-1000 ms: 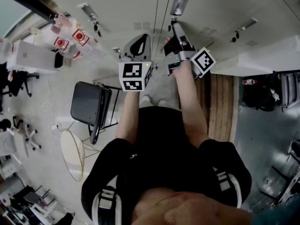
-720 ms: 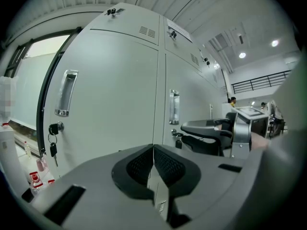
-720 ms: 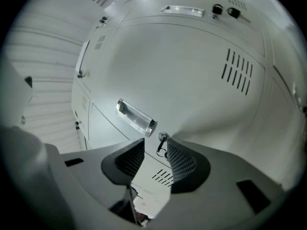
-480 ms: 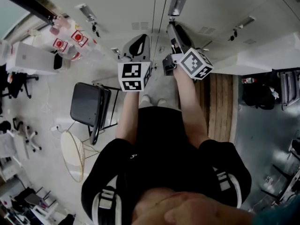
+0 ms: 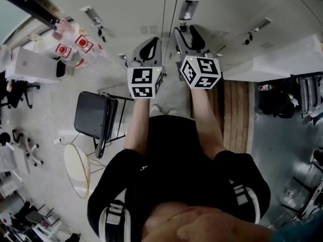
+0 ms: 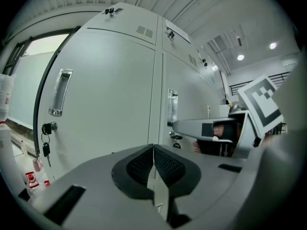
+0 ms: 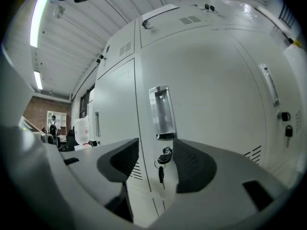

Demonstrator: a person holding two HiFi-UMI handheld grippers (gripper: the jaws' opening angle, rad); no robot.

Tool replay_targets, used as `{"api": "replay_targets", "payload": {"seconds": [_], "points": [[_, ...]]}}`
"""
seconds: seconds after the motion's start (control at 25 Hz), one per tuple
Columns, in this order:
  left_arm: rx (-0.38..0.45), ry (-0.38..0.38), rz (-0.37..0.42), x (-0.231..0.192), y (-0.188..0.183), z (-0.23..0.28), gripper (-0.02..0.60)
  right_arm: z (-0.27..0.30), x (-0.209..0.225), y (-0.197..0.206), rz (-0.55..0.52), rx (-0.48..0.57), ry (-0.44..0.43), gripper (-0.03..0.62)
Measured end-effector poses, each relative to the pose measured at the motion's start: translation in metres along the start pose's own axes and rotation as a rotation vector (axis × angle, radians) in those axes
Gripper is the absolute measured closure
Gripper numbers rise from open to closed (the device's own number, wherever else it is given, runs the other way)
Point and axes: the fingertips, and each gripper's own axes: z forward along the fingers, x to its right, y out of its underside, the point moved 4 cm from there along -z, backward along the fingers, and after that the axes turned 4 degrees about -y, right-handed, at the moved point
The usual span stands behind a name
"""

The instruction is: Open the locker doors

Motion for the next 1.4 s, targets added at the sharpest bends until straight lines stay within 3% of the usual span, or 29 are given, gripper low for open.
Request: {"api": "replay_targets", "payload": {"seconds": [0.72, 1.4], "points": [[0.068, 0.005, -0.018, -0.018, -0.019, 0.017, 0.571, 0.033, -0.014, -0.039, -0.186, -0.007, 0.001, 0.375], [0.056, 0.033, -0.041, -0.033, -0.015, 0.026, 0.571, 0.043, -0.020, -0.045, -0.161, -0.003, -0.002, 0.376]]}}
